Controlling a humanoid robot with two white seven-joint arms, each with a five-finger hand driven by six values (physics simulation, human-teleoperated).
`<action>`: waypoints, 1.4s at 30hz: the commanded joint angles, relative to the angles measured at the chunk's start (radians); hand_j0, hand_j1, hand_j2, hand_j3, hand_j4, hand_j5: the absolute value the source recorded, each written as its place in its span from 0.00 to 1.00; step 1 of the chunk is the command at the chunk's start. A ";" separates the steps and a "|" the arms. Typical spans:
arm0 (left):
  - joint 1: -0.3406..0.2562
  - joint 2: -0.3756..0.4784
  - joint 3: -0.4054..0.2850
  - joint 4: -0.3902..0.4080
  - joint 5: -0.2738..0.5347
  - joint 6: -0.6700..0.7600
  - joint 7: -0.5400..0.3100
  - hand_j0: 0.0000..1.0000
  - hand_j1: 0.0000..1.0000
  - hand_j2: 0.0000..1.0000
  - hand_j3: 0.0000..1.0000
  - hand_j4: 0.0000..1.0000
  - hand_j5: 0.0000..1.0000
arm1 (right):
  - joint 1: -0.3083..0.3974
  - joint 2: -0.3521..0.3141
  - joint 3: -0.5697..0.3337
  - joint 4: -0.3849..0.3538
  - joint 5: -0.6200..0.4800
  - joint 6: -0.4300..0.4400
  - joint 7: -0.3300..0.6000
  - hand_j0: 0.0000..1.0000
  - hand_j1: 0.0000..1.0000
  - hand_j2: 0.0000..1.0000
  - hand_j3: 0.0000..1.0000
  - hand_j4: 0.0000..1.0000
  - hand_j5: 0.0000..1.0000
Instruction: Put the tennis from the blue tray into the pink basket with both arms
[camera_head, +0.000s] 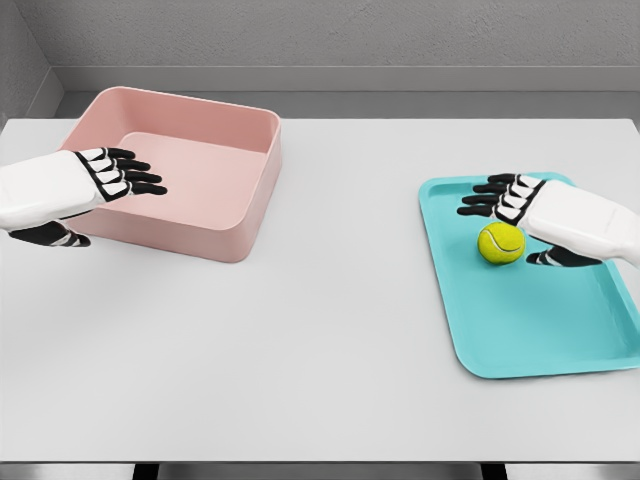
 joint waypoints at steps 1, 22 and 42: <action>0.000 0.003 0.001 -0.005 0.008 0.001 0.000 1.00 1.00 1.00 1.00 1.00 1.00 | 0.000 -0.008 0.000 0.000 -0.005 0.000 0.008 1.00 1.00 1.00 1.00 1.00 1.00; 0.002 0.050 -0.001 -0.039 -0.008 0.001 -0.096 1.00 1.00 1.00 1.00 1.00 1.00 | -0.190 0.118 -0.002 0.155 -0.153 0.000 0.570 1.00 1.00 1.00 1.00 1.00 1.00; 0.009 0.067 -0.044 -0.036 -0.017 0.001 -0.112 1.00 1.00 1.00 1.00 1.00 1.00 | -0.261 0.253 0.082 0.322 0.006 0.000 0.570 1.00 1.00 1.00 1.00 1.00 1.00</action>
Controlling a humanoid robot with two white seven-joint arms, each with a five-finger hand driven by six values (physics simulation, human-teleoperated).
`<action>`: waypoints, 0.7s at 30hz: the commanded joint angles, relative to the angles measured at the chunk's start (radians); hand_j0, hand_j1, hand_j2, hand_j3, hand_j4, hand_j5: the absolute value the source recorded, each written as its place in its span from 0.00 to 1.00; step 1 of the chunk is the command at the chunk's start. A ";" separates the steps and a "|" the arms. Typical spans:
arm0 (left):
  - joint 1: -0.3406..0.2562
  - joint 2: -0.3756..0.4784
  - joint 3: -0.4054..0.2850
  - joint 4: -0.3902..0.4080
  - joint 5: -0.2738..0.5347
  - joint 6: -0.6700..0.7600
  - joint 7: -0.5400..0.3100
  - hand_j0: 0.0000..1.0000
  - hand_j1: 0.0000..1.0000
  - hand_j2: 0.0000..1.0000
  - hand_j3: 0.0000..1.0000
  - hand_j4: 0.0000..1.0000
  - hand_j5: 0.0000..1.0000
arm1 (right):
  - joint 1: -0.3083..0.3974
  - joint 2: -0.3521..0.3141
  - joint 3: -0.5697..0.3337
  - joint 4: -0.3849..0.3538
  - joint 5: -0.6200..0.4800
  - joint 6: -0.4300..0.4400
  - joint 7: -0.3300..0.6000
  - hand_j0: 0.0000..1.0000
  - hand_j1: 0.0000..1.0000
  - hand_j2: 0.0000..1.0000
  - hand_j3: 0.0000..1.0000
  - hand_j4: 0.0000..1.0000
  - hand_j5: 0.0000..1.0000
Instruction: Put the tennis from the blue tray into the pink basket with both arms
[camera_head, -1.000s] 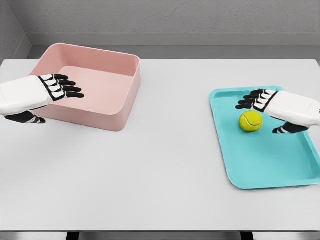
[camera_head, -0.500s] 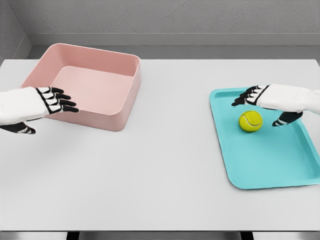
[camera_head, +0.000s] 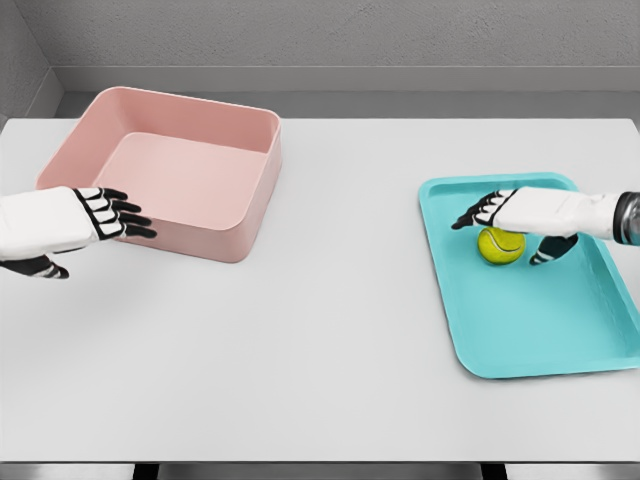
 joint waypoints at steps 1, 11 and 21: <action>-0.002 0.001 -0.002 0.000 0.005 0.002 0.000 1.00 1.00 1.00 1.00 1.00 1.00 | 0.000 0.001 0.008 0.012 -0.001 0.003 0.000 1.00 1.00 1.00 1.00 1.00 1.00; -0.002 -0.002 -0.028 0.000 0.002 0.002 0.000 1.00 1.00 1.00 1.00 1.00 1.00 | 0.000 0.038 0.008 0.058 0.014 0.003 0.000 0.99 0.99 0.99 0.99 0.99 0.99; -0.002 0.009 -0.045 0.012 0.030 0.002 -0.001 1.00 1.00 1.00 1.00 1.00 1.00 | 0.003 0.043 0.008 0.068 0.043 0.003 0.000 0.86 0.86 0.86 0.86 0.86 0.86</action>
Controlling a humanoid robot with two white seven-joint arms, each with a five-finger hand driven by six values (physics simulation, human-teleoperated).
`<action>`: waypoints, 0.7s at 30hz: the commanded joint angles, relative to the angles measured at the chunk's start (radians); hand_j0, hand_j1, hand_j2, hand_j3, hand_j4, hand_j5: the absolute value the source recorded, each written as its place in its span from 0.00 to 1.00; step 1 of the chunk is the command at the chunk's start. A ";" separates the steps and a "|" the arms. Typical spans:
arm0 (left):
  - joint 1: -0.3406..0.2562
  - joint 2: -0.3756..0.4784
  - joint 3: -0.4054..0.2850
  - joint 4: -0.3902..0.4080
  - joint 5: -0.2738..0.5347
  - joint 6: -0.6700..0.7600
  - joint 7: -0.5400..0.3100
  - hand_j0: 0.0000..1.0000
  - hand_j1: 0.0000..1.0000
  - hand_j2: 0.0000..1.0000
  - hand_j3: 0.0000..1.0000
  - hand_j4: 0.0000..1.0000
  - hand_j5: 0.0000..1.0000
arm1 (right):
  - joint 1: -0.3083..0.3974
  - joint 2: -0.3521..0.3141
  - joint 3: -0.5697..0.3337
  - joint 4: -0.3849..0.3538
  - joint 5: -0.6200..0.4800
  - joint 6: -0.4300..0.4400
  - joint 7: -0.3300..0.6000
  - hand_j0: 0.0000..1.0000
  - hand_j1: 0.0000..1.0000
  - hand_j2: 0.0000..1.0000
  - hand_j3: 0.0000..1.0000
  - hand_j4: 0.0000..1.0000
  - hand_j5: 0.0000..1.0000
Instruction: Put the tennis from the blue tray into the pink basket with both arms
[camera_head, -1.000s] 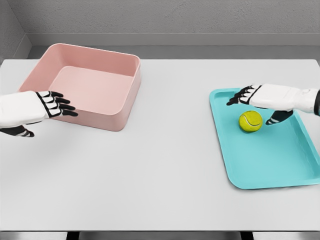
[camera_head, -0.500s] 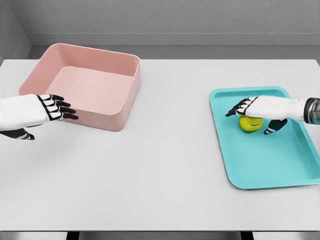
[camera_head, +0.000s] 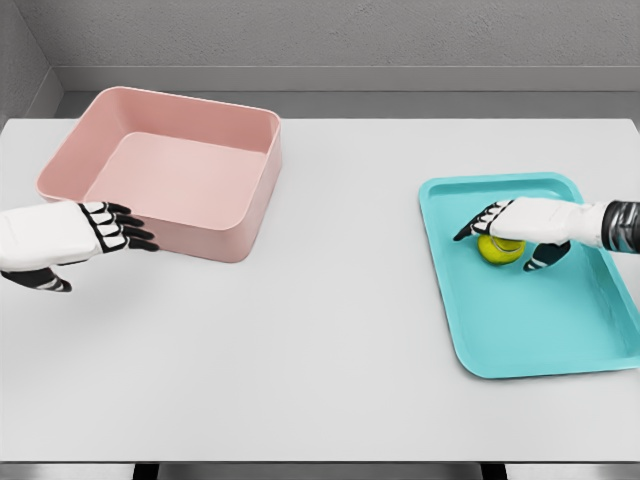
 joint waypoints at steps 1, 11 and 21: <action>0.000 0.003 -0.002 0.004 0.008 0.002 -0.006 1.00 1.00 1.00 1.00 1.00 1.00 | 0.002 0.000 0.000 0.002 0.001 0.002 0.000 0.86 0.86 0.86 0.86 0.86 0.86; -0.012 0.000 0.001 -0.004 -0.073 0.002 -0.091 1.00 1.00 1.00 1.00 1.00 1.00 | 0.003 0.000 -0.002 0.002 0.014 0.002 0.000 0.60 0.60 0.60 0.60 0.60 0.60; -0.002 -0.009 -0.002 0.039 0.156 0.002 -0.081 1.00 1.00 1.00 1.00 1.00 1.00 | -0.006 -0.002 -0.017 -0.007 0.003 0.002 0.000 0.49 0.49 0.49 0.49 0.49 0.49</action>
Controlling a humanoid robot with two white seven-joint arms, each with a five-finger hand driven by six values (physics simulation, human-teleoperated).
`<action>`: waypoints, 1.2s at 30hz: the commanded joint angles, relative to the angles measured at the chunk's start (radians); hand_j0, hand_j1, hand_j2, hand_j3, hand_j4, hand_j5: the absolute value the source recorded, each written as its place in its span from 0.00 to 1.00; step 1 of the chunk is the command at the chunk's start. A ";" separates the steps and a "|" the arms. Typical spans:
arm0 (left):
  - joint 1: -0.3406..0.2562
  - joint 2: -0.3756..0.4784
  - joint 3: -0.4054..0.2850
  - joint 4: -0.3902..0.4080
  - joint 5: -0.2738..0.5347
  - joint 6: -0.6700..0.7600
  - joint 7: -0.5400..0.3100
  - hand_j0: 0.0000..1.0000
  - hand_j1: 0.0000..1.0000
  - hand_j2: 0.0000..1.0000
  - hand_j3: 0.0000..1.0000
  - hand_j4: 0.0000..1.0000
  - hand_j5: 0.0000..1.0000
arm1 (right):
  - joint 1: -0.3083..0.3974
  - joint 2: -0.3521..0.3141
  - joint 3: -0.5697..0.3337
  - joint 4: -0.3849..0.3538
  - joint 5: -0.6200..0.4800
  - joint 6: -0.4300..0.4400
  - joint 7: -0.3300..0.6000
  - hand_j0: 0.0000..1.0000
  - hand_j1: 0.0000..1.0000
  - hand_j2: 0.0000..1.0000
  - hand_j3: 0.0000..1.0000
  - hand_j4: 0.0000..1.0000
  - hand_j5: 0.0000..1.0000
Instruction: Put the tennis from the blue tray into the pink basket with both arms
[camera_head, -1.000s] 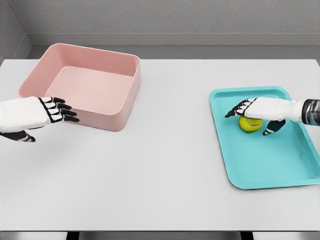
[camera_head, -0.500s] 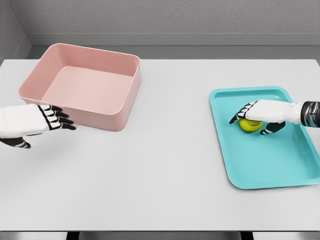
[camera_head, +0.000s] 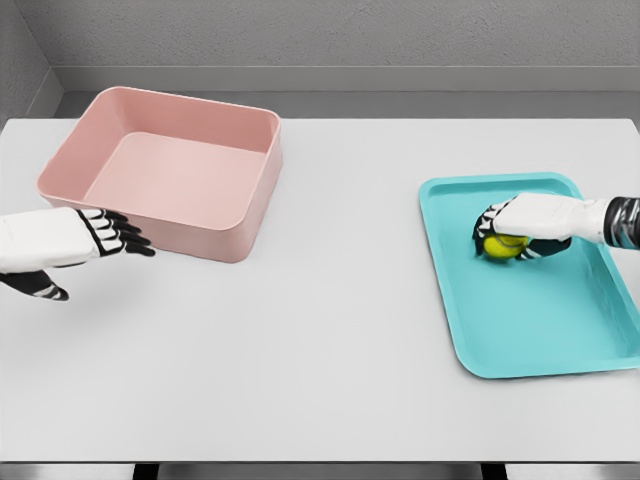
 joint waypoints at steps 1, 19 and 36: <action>0.000 0.000 0.000 0.010 0.062 0.002 0.002 1.00 1.00 1.00 1.00 1.00 1.00 | 0.000 -0.002 -0.007 -0.005 -0.011 0.002 -0.001 0.49 0.49 0.49 0.49 0.49 0.49; 0.002 0.012 -0.028 0.018 0.068 0.002 -0.002 1.00 1.00 1.00 1.00 1.00 1.00 | 0.031 -0.032 -0.087 -0.314 -0.014 0.002 -0.001 0.44 0.44 0.44 0.44 0.44 0.44; 0.002 0.015 -0.036 0.018 0.072 0.002 0.000 1.00 1.00 1.00 1.00 1.00 1.00 | 0.046 0.156 -0.004 -0.455 0.032 0.002 -0.001 0.44 0.44 0.44 0.44 0.44 0.44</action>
